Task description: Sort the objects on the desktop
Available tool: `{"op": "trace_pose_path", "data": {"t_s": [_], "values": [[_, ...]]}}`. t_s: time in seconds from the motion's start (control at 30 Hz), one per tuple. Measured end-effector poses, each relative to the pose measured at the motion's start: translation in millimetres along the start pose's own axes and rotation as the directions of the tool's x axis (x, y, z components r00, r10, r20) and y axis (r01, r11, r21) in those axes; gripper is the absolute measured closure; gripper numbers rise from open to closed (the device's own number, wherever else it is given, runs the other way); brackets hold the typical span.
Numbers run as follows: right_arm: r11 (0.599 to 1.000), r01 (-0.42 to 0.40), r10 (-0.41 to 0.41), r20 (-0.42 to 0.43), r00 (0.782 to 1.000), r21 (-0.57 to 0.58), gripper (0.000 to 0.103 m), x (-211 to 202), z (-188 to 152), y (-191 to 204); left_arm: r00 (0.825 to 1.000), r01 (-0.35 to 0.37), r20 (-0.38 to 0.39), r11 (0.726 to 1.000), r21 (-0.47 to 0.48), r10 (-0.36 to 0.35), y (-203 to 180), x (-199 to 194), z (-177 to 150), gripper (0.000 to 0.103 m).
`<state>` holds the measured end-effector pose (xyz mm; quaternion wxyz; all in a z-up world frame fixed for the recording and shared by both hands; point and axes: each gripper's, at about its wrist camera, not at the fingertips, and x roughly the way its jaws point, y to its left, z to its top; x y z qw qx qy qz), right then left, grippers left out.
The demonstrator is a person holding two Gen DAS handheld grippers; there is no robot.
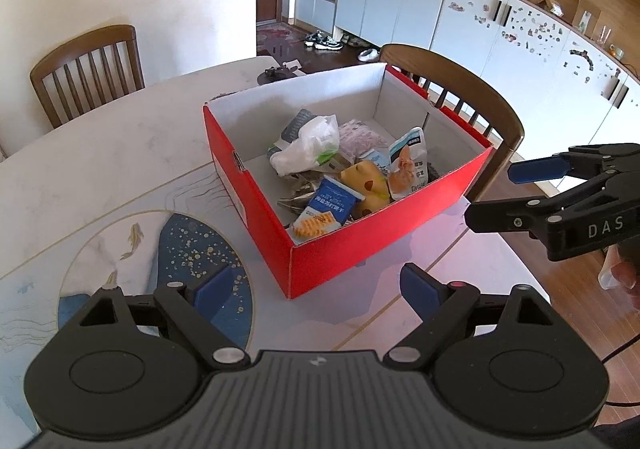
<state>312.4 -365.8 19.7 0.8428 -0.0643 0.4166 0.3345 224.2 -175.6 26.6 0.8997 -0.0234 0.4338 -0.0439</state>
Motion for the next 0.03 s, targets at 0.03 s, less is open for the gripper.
{"op": "trace_pose_path", "data": {"t_s": [0.03], "values": [[1.0,0.001,-0.001,-0.001,1.0,0.001,0.007,-0.1,-0.4,1.0,1.0,0.002,0.0,1.0,-0.001,-0.002,0.8,-0.6,-0.4,0.013]]}}
